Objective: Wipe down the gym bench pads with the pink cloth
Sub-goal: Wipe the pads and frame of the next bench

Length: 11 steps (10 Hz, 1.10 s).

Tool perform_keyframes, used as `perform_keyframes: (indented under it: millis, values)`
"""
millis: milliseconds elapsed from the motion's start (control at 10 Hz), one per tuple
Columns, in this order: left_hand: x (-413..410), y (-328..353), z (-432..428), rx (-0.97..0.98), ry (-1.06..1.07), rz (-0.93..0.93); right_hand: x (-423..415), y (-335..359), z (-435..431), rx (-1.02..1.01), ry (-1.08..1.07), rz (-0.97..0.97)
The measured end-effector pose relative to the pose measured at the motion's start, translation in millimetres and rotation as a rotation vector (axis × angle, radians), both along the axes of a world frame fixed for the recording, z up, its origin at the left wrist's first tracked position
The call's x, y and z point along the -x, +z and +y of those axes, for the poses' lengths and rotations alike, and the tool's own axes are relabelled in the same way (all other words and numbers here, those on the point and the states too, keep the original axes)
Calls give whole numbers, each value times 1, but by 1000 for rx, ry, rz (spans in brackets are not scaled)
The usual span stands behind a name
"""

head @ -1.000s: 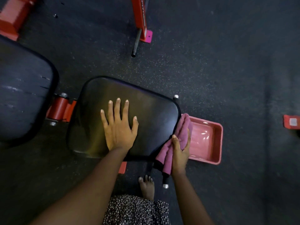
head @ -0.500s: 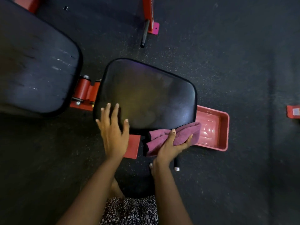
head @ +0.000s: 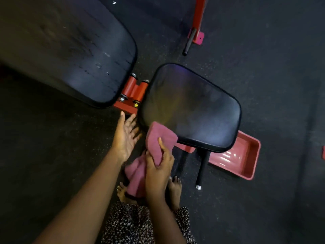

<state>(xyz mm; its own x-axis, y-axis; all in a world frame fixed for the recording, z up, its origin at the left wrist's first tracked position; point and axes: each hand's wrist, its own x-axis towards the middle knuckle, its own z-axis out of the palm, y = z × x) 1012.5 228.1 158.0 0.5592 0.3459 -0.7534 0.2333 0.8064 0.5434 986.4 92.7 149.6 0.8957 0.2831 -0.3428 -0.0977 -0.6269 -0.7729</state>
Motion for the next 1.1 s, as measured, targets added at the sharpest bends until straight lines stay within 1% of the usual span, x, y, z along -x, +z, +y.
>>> perform_keyframes:
  millis: [100, 200, 300, 400, 500, 600, 700, 800, 900, 1000, 1100]
  values:
    - [7, 4, 3, -38, 30, 34, -13, 62, -7, 157, 262, -164]
    - [18, 10, -9, -40, 263, 82, -60, 89, -3, 285, 591, -643]
    - [21, 16, -29, 56, 466, 155, -118, 70, 21, 522, 1157, -913]
    - [17, 21, -39, 127, 566, 195, -138, 42, 36, 601, 1496, -990]
    - [4, 23, -48, 197, 677, 214, -165, 25, 85, 605, 1719, -983]
    - [-12, 19, -52, 205, 703, 213, -186, 26, 121, 677, 1721, -916]
    - [-31, 12, -50, 162, 676, 194, -210, 27, 141, 676, 1747, -879]
    - [-65, 1, -35, -140, 495, 286, -251, 24, 150, 600, 1768, -896]
    - [-83, -11, -29, -492, 106, 578, -283, 22, 154, 569, 1773, -884]
    - [-87, -11, -32, -733, -134, 734, -299, 23, 157, 562, 1755, -865]
    - [-103, -10, -32, -952, -243, 797, -319, 23, 158, 545, 1698, -845]
